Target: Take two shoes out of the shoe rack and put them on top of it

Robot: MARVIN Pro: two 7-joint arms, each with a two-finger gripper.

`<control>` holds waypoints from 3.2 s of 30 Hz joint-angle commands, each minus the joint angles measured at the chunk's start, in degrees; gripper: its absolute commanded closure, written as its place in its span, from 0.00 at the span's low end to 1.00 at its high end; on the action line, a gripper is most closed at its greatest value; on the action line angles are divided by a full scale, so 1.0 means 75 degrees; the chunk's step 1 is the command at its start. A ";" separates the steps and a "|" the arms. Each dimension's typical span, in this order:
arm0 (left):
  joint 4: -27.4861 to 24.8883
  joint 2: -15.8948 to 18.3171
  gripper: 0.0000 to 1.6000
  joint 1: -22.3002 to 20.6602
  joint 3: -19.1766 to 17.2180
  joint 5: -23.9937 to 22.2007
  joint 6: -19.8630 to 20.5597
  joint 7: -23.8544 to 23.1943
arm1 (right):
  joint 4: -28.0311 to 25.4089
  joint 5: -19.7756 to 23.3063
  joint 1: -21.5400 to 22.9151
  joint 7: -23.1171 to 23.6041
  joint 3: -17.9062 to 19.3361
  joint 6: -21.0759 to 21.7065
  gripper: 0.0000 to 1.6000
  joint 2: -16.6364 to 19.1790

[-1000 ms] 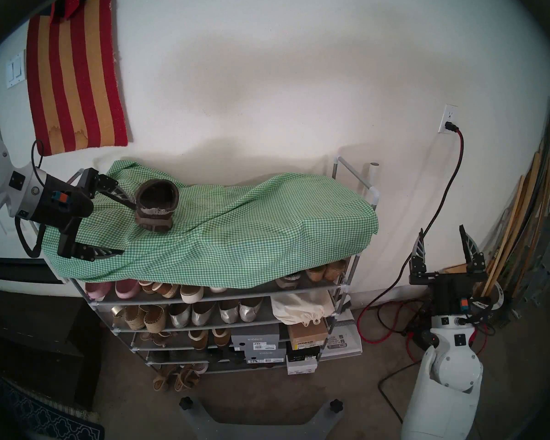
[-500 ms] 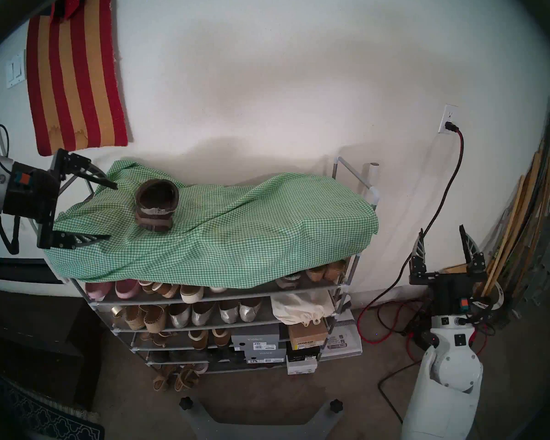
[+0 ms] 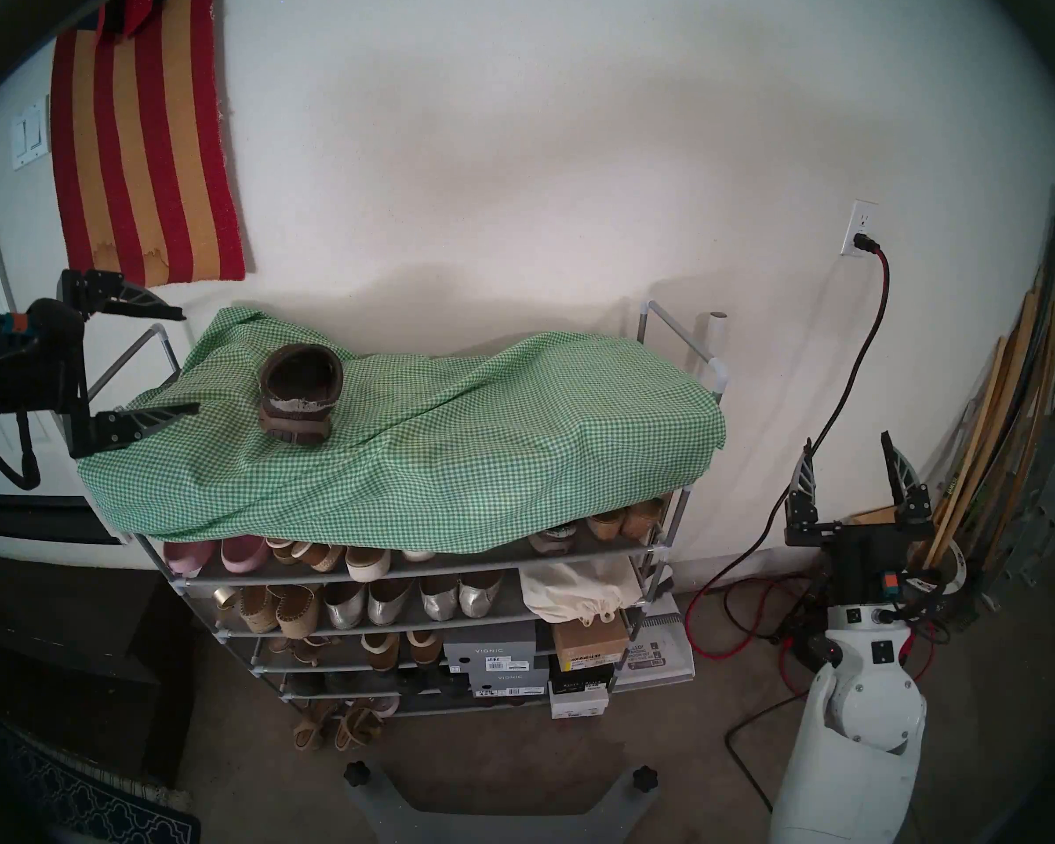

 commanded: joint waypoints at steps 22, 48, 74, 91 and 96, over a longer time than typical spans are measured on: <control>-0.0666 -0.2755 0.00 0.2330 0.1112 0.0910 0.0634 0.2985 | 0.0001 -0.0001 -0.0006 0.0002 -0.0006 0.0000 0.00 0.0014; -0.0976 -0.5239 0.00 0.3800 0.2103 0.1561 -0.1388 0.6873 | 0.0001 -0.0001 -0.0007 0.0001 -0.0010 0.0000 0.00 0.0014; -0.0976 -0.6418 0.00 0.4531 0.3145 0.2749 -0.3917 0.9162 | -0.0349 0.1387 -0.1302 0.2018 -0.0594 0.0646 0.00 0.0744; -0.0976 -0.6500 0.00 0.4580 0.3234 0.2937 -0.4148 0.9352 | -0.0453 0.2369 -0.2621 0.4547 -0.0973 0.0862 0.00 0.1586; -0.0976 -0.6510 0.00 0.4594 0.3236 0.2949 -0.4179 0.9367 | -0.0293 0.2631 -0.2557 0.4614 -0.1021 0.0734 0.00 0.1311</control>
